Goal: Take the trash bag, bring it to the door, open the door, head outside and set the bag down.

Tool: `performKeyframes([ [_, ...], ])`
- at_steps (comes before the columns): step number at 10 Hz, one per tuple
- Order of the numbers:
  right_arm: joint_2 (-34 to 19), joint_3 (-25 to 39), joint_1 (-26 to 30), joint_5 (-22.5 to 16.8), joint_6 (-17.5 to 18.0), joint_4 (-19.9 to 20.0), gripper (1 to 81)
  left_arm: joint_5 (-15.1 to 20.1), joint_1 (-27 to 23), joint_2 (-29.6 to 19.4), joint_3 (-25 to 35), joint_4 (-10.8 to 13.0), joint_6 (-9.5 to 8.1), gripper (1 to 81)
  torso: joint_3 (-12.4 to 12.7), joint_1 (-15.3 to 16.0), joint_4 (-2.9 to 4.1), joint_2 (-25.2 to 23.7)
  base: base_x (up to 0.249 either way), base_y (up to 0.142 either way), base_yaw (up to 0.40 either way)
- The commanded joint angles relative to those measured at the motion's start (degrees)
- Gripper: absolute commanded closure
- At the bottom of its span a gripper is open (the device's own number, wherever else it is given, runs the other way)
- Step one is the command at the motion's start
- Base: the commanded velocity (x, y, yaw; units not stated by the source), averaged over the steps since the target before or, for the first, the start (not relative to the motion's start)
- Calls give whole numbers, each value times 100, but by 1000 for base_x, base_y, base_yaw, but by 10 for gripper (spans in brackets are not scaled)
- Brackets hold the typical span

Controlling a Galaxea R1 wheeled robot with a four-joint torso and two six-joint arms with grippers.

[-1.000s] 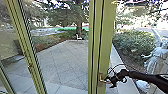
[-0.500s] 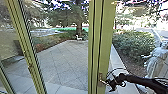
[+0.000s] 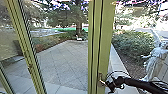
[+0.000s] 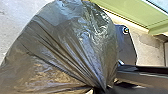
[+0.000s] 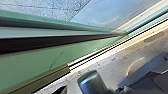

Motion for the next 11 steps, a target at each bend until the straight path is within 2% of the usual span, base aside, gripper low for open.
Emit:
performKeyframes([
  [1, 500, 200, -9, -149, -35, -438, 10, 265, -265, -101, 54, -17, -1, 811, 0, 0, 0, 0, 0, 0, 0],
  [4, 640, 87, -309, 178, -35, -833, 10, 274, -248, -127, 54, -26, -10, 811, 4, -4, -5, -7, 0, 0, 0],
  [9, 667, 78, -326, 205, -44, -913, 10, 282, -256, -145, 54, -26, -10, 811, 11, -17, -11, -13, 0, 0, 0],
  [10, 667, 78, -317, 205, -44, -913, 10, 282, -248, -145, 54, -26, -10, 811, -145, -17, -11, -13, 0, 0, 0],
  [11, 667, 69, -300, 213, -44, -913, 10, 283, -248, -162, 54, -26, -10, 811, -193, -17, -11, -13, 0, 0, 0],
])
